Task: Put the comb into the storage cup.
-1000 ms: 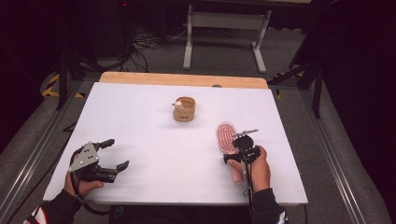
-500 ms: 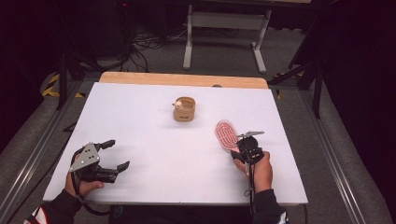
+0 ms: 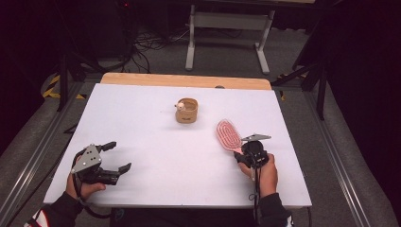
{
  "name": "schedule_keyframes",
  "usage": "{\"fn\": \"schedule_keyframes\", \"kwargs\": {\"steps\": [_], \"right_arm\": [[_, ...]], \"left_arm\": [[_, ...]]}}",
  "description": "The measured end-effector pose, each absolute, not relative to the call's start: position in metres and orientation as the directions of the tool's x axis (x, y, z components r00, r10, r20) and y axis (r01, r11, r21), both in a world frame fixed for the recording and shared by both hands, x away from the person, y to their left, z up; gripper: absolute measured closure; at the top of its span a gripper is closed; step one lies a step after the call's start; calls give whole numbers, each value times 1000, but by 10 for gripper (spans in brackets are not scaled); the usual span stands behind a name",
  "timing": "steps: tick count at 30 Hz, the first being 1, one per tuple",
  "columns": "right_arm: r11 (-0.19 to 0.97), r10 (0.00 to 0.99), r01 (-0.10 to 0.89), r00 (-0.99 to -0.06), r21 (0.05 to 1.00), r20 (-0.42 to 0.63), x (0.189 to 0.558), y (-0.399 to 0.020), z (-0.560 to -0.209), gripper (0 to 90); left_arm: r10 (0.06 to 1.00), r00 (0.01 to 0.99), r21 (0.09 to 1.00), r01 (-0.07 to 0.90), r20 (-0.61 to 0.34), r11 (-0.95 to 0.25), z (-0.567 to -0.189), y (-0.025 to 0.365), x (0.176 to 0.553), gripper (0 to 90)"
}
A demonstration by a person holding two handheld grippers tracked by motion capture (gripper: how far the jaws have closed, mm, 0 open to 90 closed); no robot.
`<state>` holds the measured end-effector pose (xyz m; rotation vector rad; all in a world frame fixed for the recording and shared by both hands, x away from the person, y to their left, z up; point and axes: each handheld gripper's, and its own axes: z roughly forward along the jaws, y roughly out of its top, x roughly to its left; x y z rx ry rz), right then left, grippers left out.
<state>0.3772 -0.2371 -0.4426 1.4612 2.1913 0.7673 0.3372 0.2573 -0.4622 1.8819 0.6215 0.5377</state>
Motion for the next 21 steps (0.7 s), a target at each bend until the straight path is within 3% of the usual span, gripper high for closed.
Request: {"fn": "schedule_keyframes", "kwargs": {"steps": [7,14,21], "right_arm": [[316,918,590,-387,743,-83,370,-246,-429,697],[252,937,487,-338,836,-86,364,-254,-422,697],[228,942,404,-322,886,-96,359,-252,-420,697]], "left_arm": [[631,771,923,179,82,-340,-463,253,336,86],[626,774,915,183,90,-359,-465,249,338,84],[618,781,910,184,95,-372,-467,248,338,82]]}}
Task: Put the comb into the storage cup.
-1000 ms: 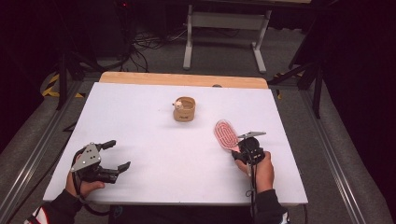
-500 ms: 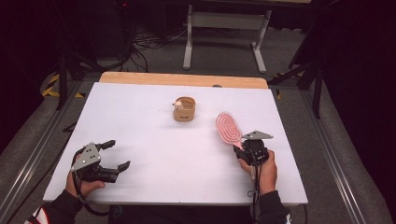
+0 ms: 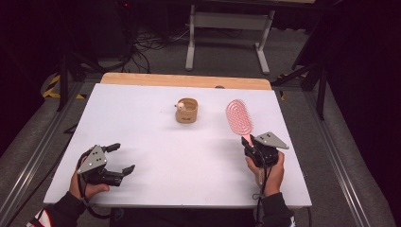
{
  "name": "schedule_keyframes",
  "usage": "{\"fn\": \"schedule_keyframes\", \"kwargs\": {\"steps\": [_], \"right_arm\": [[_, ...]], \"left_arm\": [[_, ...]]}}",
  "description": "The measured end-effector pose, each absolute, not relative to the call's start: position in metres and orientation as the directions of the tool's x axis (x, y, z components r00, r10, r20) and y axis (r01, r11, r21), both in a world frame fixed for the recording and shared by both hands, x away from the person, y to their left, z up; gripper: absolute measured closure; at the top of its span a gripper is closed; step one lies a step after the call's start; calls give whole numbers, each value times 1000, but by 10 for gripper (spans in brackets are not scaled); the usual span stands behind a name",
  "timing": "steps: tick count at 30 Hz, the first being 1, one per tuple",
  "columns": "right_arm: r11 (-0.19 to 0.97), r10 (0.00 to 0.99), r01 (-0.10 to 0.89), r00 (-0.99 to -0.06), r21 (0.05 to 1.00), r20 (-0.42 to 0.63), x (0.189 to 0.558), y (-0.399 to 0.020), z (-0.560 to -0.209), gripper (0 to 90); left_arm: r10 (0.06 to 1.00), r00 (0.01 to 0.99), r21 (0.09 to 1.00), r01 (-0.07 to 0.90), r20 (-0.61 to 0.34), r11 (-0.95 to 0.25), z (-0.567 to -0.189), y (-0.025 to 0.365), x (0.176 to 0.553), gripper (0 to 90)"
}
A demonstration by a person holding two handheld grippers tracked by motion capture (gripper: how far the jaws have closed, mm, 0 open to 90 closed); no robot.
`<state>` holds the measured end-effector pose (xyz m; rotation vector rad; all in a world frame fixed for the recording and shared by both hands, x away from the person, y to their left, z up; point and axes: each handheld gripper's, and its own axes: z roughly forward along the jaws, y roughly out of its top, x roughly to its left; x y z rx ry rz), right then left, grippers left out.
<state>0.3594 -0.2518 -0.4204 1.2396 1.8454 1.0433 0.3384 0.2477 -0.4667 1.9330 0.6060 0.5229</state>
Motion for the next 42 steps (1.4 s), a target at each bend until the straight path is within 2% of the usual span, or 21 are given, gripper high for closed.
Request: {"fn": "schedule_keyframes", "kwargs": {"steps": [10,21,30,42], "right_arm": [[208,938,309,-332,928,-99,358,-237,-422,697],[235,914,196,-378,952,-147,346,-217,-420,697],[271,888,159,-421,949,-183,338,-192,-420,697],[311,834,121,-510,943,-209,326,-157,-424,697]], "left_arm": [[608,784,885,192,121,-424,-470,241,341,69],[611,783,892,187,119,-412,-466,236,347,78],[602,797,928,192,43,-320,-443,213,361,97],[505,861,954,192,-51,-232,-421,171,374,114]]}}
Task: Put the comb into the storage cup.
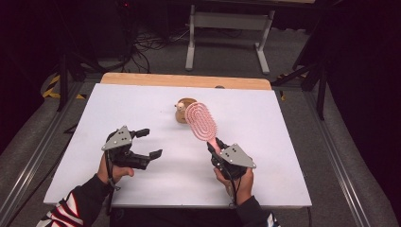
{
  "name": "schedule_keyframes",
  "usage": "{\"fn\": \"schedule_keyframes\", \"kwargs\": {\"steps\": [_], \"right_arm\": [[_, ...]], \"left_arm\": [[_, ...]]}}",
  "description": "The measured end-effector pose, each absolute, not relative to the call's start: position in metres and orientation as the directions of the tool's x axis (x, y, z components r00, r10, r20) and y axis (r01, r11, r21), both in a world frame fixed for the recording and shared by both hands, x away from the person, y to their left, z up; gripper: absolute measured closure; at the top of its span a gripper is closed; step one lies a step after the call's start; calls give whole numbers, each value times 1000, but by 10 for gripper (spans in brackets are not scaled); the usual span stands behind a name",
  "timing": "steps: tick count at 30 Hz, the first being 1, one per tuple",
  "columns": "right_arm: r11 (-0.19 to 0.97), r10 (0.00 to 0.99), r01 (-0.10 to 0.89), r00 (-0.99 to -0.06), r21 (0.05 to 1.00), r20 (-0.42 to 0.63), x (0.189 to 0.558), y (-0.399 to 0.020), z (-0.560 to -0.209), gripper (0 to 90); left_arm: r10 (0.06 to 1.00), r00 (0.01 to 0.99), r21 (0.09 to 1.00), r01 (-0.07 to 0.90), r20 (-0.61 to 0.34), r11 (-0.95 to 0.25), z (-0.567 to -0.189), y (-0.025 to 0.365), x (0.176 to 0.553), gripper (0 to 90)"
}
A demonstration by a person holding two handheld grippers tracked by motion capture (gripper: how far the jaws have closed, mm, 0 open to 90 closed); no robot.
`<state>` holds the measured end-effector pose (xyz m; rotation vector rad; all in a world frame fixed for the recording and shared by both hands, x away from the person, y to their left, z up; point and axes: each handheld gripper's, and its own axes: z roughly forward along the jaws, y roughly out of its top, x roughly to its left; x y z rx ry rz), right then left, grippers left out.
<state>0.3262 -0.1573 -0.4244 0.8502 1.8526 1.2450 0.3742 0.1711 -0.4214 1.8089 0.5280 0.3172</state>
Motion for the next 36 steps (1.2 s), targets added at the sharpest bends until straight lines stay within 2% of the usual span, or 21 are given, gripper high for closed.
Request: {"fn": "schedule_keyframes", "kwargs": {"steps": [4,15,26,32,36], "right_arm": [[336,812,109,-536,935,-229,323,-147,-428,697],[398,755,55,-587,916,-293,310,-116,-438,697],[436,738,15,-577,900,-349,304,-103,-444,698],[448,747,18,-557,894,-363,303,-102,-445,699],[464,746,23,-549,886,-377,301,-101,-444,698]], "left_arm": [[468,878,955,215,-97,-204,-418,160,377,106],[412,900,954,236,-142,-184,-415,138,377,113],[399,893,954,275,-206,-121,-412,129,378,285],[393,893,959,272,-220,-82,-411,130,378,475],[361,902,960,275,-236,-59,-412,131,381,519]]}}
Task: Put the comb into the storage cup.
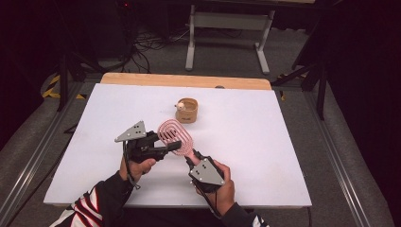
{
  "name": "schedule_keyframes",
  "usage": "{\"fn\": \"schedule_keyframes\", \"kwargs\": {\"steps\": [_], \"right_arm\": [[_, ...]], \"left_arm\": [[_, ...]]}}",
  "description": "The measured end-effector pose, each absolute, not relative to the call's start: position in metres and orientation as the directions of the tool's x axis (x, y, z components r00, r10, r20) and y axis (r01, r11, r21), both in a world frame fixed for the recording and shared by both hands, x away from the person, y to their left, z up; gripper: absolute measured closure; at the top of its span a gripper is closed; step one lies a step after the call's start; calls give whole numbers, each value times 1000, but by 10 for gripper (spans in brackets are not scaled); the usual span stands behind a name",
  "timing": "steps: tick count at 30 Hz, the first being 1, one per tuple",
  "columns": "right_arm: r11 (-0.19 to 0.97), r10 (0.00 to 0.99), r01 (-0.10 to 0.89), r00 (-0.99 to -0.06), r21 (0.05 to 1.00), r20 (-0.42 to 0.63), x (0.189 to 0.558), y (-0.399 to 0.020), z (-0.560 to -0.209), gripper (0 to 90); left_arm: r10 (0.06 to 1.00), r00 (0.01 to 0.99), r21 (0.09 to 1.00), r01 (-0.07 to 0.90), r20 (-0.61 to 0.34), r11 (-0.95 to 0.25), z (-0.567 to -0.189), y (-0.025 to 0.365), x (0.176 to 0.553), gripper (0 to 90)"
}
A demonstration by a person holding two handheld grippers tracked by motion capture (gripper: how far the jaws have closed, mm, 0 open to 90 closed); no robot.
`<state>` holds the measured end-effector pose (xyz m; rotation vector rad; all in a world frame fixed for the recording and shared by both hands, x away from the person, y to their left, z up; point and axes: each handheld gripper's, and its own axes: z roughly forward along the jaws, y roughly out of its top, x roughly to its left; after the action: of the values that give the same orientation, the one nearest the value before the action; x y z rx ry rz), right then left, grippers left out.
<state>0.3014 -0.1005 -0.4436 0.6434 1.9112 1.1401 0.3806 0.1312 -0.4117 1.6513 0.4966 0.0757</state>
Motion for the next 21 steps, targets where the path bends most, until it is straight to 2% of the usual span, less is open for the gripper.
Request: {"fn": "schedule_keyframes", "kwargs": {"steps": [10,21], "right_arm": [[466,755,37,-539,884,-375,302,-101,-443,696],[454,750,42,-557,890,-356,302,-101,-442,682]], "left_arm": [[319,924,971,235,-210,-43,-407,126,377,619],[324,925,974,224,-200,-38,-405,126,374,632]]}}
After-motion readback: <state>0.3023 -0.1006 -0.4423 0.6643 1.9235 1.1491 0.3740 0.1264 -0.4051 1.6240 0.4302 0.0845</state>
